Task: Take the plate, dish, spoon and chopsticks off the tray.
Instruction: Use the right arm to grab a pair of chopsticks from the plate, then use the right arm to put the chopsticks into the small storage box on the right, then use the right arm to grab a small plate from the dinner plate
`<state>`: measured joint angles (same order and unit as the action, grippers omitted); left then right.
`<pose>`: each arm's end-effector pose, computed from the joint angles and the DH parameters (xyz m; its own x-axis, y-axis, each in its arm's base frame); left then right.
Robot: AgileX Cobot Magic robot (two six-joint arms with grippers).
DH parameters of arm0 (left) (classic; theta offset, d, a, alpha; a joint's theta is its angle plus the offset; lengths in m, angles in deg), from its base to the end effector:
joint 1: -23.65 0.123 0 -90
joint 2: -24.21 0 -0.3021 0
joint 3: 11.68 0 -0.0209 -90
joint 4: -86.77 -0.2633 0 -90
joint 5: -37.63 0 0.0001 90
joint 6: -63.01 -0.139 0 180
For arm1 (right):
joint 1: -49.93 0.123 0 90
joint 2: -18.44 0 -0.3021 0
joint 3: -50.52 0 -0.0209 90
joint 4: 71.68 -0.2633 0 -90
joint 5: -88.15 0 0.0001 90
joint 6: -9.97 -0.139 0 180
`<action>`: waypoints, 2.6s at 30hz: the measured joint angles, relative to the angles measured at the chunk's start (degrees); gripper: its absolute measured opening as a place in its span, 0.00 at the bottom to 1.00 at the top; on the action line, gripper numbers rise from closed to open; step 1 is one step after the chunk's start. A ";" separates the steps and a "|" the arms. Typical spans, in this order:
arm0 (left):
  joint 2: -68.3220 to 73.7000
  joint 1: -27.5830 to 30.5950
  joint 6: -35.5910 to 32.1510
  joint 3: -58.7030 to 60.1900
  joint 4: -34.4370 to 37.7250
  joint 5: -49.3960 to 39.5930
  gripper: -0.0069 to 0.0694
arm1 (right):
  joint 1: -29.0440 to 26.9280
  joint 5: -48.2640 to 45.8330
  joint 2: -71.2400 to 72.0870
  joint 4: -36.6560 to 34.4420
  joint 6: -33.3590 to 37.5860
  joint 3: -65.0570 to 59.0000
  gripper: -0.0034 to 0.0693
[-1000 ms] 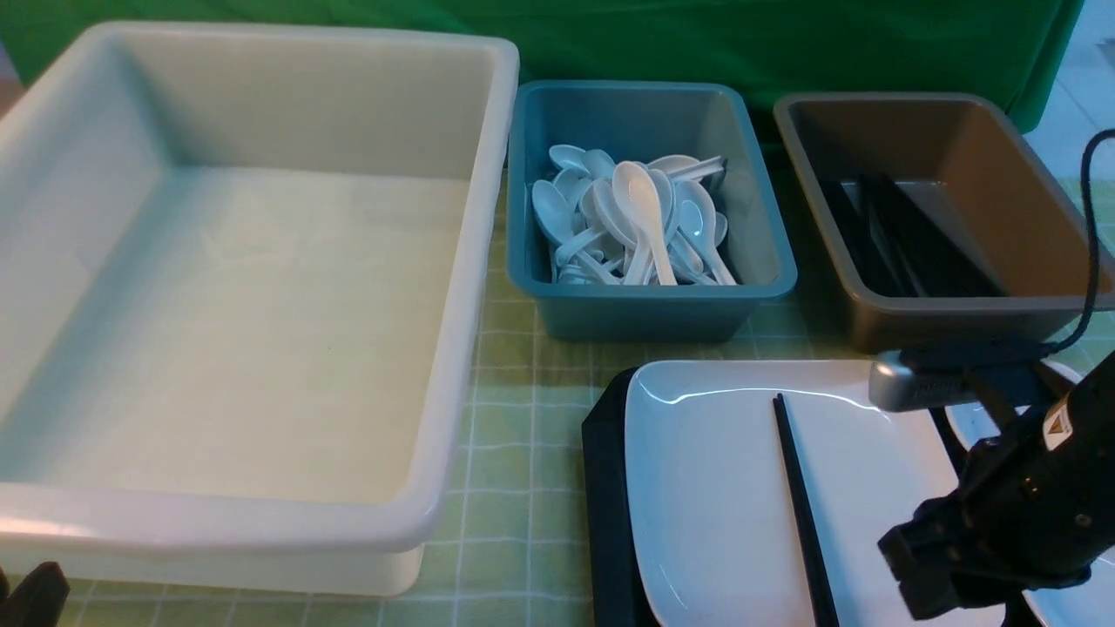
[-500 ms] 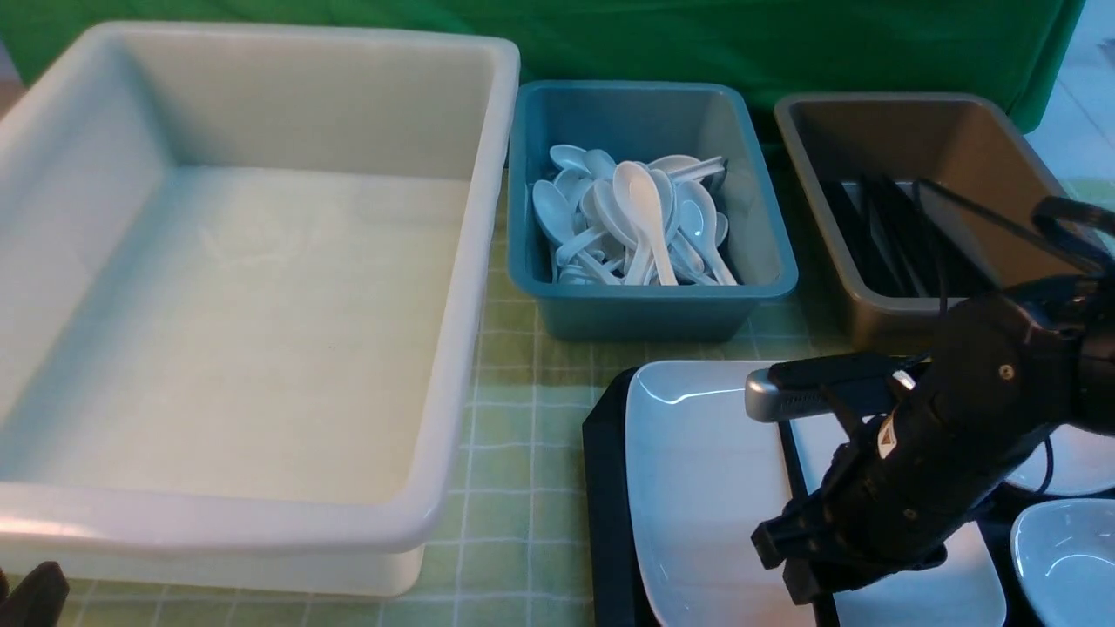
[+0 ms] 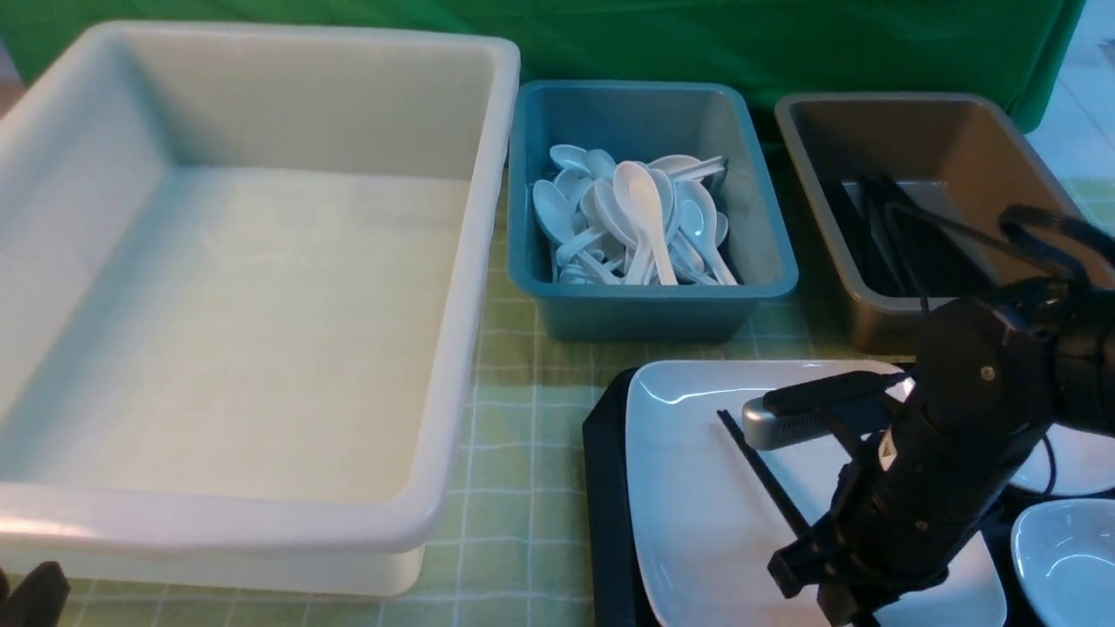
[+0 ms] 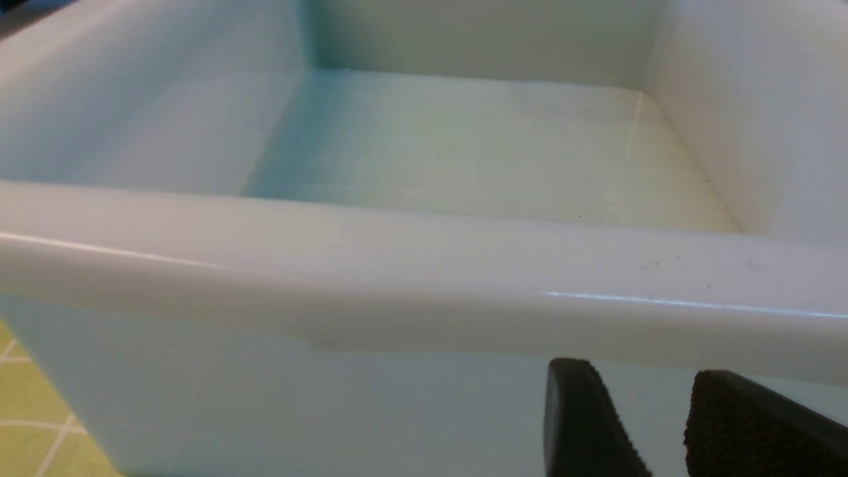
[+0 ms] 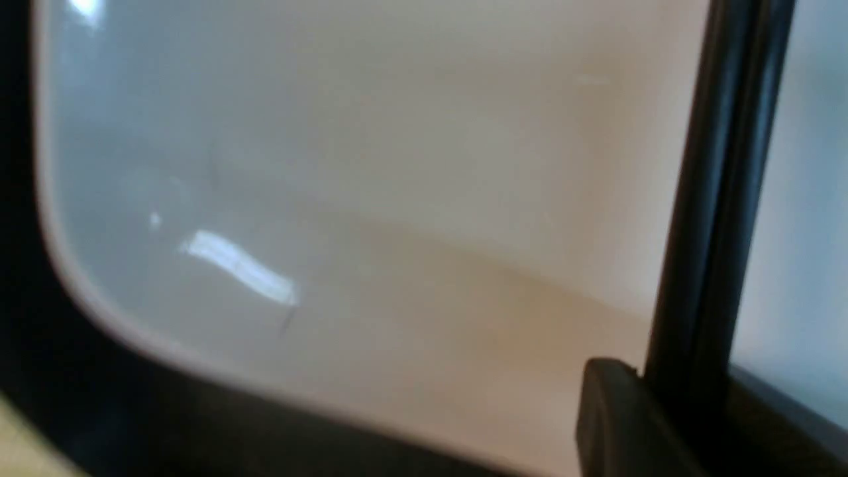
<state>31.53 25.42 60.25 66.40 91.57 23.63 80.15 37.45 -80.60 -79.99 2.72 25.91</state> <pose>0.0983 0.0002 0.1808 -0.1620 -0.0381 -0.9861 -0.0163 0.9992 -0.0360 0.2449 0.1606 0.1555 -0.9497 -0.3036 -0.0770 -0.3115 0.9412 0.1311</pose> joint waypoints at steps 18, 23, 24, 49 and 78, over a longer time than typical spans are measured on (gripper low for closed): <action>0.00 0.00 0.00 0.00 0.00 0.00 0.38 | -23.87 6.28 8.21 12.13 0.88 19.30 0.19; 0.00 0.00 0.00 0.00 0.00 0.00 0.38 | -28.03 14.37 -5.07 12.45 0.88 31.91 0.19; 0.00 0.00 0.00 0.00 0.00 0.00 0.38 | -28.03 15.49 -7.80 12.45 0.88 34.21 0.19; 0.00 0.00 0.00 0.00 0.00 0.00 0.38 | -27.98 -17.69 -11.66 12.03 13.01 50.33 0.06; 0.00 0.00 0.00 0.00 0.00 0.00 0.38 | -27.98 -9.28 27.56 10.75 5.64 -14.67 0.25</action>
<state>31.53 25.42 60.25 66.40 91.57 23.63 52.17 28.17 -53.04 -69.25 8.36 11.24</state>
